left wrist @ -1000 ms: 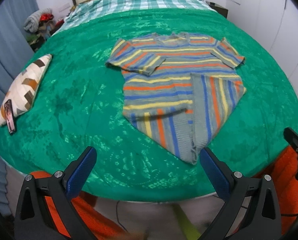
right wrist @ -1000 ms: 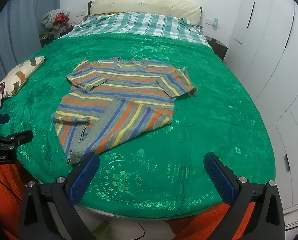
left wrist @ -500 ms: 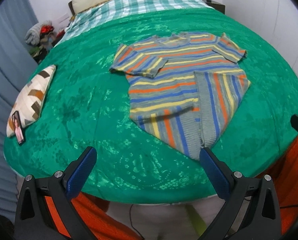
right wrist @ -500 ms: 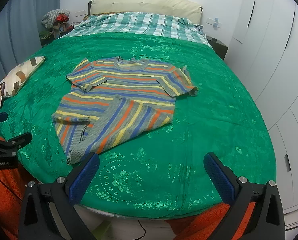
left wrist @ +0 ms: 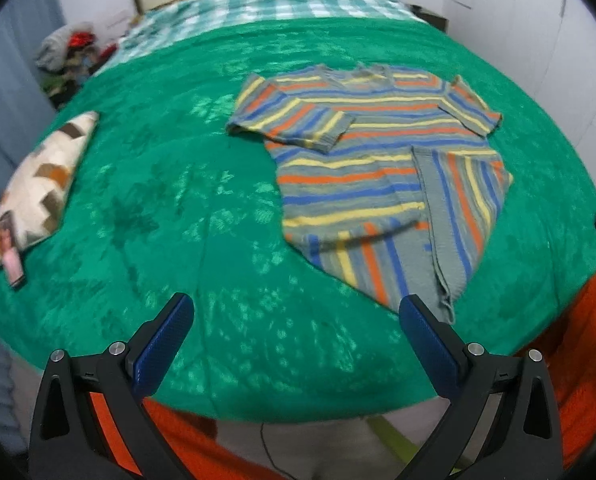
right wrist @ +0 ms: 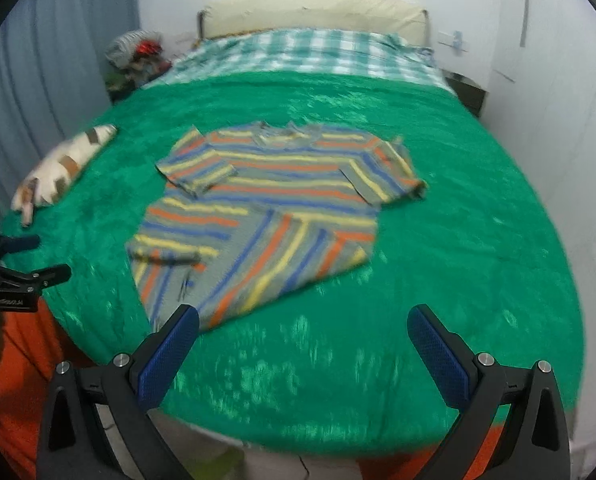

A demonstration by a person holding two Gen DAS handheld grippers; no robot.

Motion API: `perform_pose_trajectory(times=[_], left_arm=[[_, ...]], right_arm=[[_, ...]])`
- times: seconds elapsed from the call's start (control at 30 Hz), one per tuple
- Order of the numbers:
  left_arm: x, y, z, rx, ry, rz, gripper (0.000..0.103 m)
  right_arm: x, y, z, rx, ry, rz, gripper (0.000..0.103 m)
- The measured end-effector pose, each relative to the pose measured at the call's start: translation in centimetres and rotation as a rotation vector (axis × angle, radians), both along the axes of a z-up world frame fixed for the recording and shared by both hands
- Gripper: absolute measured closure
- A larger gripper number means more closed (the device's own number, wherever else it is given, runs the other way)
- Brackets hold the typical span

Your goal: Fold small clothes

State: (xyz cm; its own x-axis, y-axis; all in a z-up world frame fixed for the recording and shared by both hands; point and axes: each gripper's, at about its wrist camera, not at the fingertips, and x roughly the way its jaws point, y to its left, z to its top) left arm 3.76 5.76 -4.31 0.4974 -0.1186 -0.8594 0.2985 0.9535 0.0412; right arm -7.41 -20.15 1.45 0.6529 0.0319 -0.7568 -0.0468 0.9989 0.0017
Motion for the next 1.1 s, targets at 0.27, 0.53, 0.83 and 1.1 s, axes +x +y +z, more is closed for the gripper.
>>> perform_pose_trajectory(times=[0.27,0.53,0.83,1.1], left_arm=[[5.7,-7.9,-5.7,0.090,0.015,-0.420,0.009],[8.8,-9.7,-8.9,0.058,0.154,-0.530,0.098],[0.2,-0.6,-1.9,-0.061,0.050,-0.621,0.101],[-1.2,4.0,-4.8,0.084,0.171,-0.512,0.059]], right_arm=[[15.6,1.8,-8.0,-0.109,0.259,0.431,0.007],[24.2,5.1,-13.4,-0.048,0.475,0.565,0.059],[10.4,-0.5,-3.8,-0.048,0.295,0.742,0.096],[2.6,-8.7,-11.1,-0.200,0.535,0.531,0.078]])
